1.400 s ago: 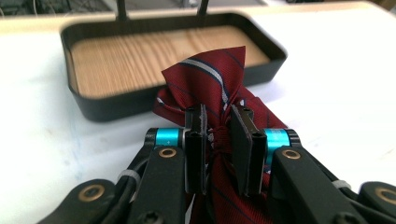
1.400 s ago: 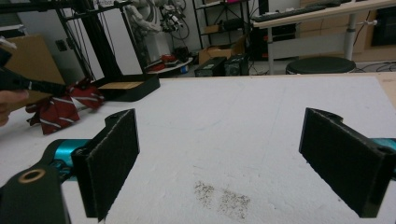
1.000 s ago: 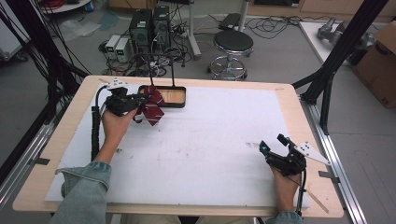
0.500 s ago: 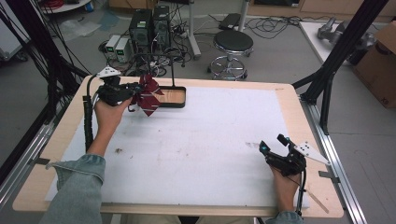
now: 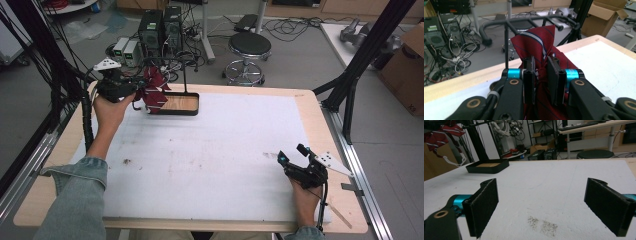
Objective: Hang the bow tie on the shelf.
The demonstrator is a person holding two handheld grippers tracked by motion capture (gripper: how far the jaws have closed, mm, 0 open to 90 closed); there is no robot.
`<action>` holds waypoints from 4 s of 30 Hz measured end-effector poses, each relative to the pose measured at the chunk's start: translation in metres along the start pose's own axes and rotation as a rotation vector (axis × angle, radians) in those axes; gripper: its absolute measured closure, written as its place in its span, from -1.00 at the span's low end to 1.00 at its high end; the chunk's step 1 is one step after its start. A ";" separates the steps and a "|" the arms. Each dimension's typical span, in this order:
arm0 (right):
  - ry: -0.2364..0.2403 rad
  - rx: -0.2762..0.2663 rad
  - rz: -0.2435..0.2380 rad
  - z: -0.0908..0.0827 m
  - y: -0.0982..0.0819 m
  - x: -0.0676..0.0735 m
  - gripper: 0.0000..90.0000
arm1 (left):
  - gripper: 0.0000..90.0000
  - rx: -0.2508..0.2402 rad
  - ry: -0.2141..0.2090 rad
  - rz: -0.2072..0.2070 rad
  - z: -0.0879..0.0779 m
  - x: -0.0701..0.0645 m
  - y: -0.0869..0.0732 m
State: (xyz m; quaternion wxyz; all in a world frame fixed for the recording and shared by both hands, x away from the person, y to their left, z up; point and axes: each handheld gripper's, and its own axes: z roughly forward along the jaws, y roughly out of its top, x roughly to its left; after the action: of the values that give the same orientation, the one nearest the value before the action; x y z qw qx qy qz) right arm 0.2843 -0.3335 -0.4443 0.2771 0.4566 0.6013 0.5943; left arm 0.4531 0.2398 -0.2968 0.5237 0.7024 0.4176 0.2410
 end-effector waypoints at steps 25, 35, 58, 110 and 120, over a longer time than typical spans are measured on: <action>0.004 0.003 0.005 0.001 0.000 0.000 -0.75 | 0.70 -0.040 0.035 -0.016 0.016 0.026 0.043; -0.001 0.013 0.004 0.001 -0.001 0.000 -0.75 | 0.70 -0.019 0.063 -0.043 0.028 0.046 0.048; -0.001 0.016 0.006 0.001 -0.001 0.001 -0.75 | 0.69 0.066 0.109 -0.102 0.036 0.077 0.007; 0.007 0.011 0.001 0.002 -0.001 0.000 -0.75 | 0.11 0.009 0.092 -0.051 0.009 0.068 -0.006; 0.008 0.018 -0.001 0.003 0.000 0.001 -0.75 | -0.08 -0.059 0.075 -0.024 -0.023 0.062 -0.008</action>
State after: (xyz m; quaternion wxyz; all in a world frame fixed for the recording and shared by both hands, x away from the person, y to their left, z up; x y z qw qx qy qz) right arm 0.2864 -0.3312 -0.4449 0.2709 0.4566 0.6076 0.5906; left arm 0.4658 0.3044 -0.3024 0.5311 0.6719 0.4381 0.2732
